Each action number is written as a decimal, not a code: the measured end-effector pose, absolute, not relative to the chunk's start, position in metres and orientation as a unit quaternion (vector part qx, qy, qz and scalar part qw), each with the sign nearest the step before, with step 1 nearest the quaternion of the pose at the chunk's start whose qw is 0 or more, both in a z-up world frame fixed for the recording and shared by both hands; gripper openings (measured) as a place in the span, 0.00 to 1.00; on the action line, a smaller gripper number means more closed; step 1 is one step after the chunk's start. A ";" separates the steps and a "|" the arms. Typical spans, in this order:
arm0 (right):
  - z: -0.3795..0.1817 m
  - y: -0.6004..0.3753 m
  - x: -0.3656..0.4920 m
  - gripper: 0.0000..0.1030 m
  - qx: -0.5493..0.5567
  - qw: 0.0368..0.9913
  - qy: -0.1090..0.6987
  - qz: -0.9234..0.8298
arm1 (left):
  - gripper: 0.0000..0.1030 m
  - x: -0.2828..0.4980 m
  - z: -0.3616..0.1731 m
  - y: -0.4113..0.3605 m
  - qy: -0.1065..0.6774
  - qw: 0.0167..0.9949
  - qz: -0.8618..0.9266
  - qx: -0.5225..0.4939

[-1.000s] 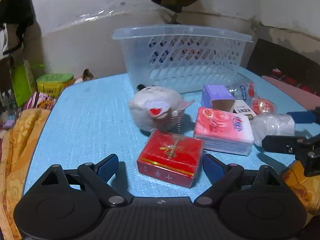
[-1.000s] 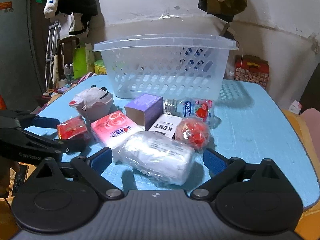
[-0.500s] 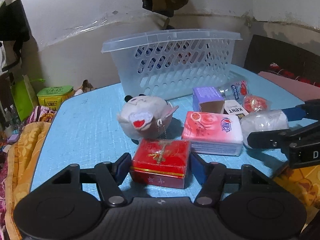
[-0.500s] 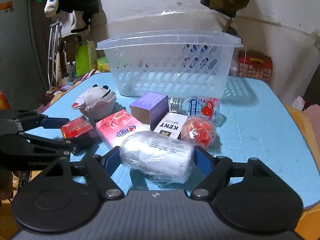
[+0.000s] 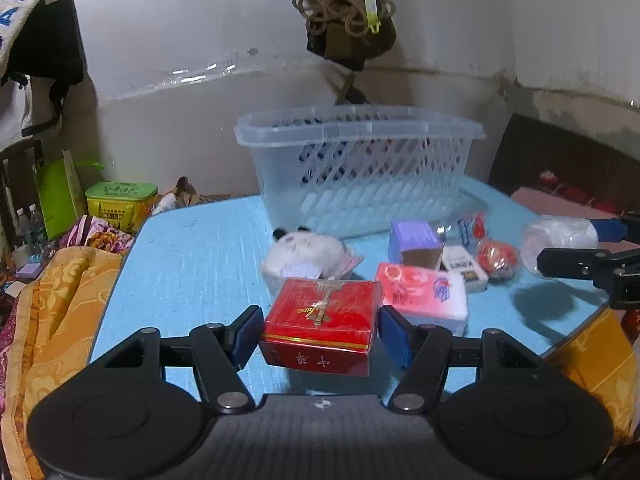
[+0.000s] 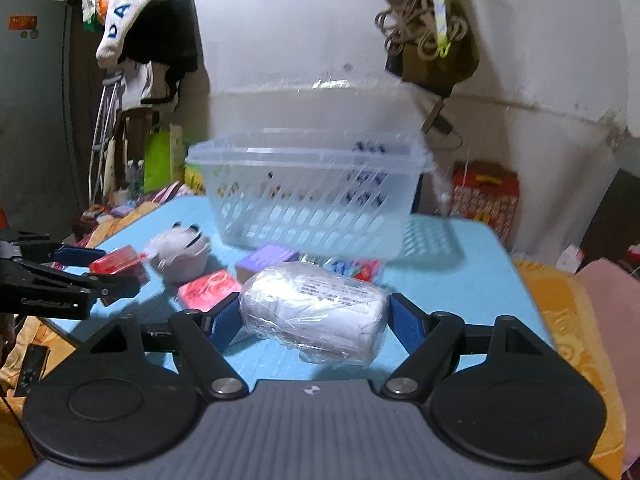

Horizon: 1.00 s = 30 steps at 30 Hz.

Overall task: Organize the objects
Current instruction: 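Carry the red box with the left tool into the basket while the right tool drops the bundle in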

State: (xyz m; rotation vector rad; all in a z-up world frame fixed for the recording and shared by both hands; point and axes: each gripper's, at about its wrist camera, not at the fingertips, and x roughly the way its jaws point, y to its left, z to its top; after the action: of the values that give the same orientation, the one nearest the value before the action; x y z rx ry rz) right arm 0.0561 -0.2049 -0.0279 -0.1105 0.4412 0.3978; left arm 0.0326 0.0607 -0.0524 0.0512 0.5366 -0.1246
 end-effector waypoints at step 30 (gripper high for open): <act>0.021 -0.223 0.099 0.78 -0.015 0.972 0.119 0.203 | 0.65 0.074 0.022 0.044 0.161 0.982 -0.096 -0.018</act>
State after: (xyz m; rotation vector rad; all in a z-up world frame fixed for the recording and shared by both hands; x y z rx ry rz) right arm 0.0988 -0.2230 0.0205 -0.0310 0.2409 0.4109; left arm 0.0743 0.0436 0.0216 -0.0370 0.3237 -0.1938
